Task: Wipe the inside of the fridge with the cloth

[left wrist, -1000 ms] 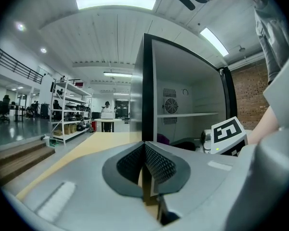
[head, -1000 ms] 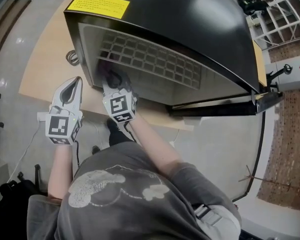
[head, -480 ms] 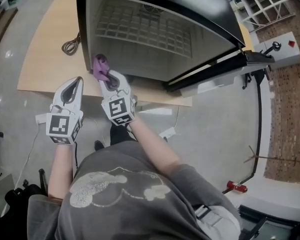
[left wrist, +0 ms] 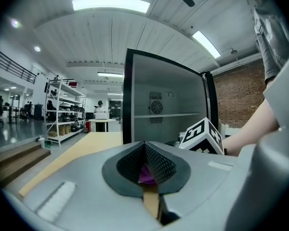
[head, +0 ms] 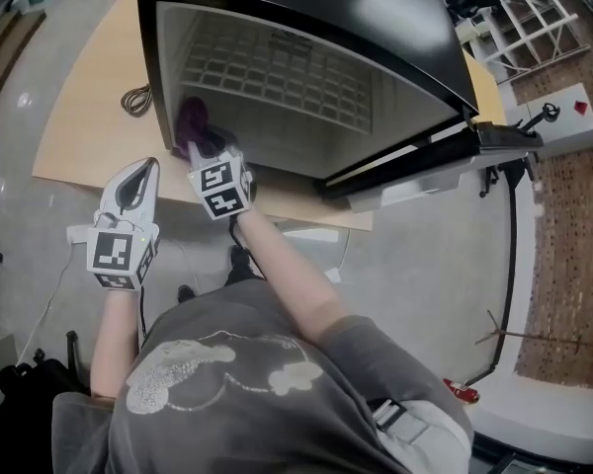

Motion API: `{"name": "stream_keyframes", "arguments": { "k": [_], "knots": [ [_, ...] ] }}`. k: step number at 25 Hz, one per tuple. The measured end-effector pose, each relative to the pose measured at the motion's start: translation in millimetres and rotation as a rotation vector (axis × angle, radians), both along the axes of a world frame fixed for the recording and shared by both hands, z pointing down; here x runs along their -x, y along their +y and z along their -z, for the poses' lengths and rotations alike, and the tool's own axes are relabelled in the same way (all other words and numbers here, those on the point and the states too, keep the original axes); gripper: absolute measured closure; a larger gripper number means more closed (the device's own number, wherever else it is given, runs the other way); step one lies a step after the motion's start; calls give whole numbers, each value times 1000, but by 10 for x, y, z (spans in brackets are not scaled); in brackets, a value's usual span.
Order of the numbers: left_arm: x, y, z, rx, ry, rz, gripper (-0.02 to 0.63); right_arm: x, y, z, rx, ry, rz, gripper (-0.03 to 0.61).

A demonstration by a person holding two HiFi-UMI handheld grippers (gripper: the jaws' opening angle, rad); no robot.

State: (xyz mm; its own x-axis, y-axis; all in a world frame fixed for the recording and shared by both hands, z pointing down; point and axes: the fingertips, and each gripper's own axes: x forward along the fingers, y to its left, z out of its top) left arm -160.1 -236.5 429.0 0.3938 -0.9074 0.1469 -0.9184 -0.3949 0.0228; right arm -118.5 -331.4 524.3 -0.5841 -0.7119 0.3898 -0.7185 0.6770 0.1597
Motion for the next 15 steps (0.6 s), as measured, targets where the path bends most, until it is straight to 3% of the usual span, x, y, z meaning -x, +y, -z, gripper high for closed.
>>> {"name": "stream_keyframes", "arguments": {
  "k": [6, 15],
  "knots": [
    [-150, -264, -89, 30, -11, 61, 597, -172, -411, -184, 53, 72, 14, 534],
    [-621, -626, -205, 57, -7, 23, 597, -911, -679, -324, 92, 157, -84, 534]
  ]
}}
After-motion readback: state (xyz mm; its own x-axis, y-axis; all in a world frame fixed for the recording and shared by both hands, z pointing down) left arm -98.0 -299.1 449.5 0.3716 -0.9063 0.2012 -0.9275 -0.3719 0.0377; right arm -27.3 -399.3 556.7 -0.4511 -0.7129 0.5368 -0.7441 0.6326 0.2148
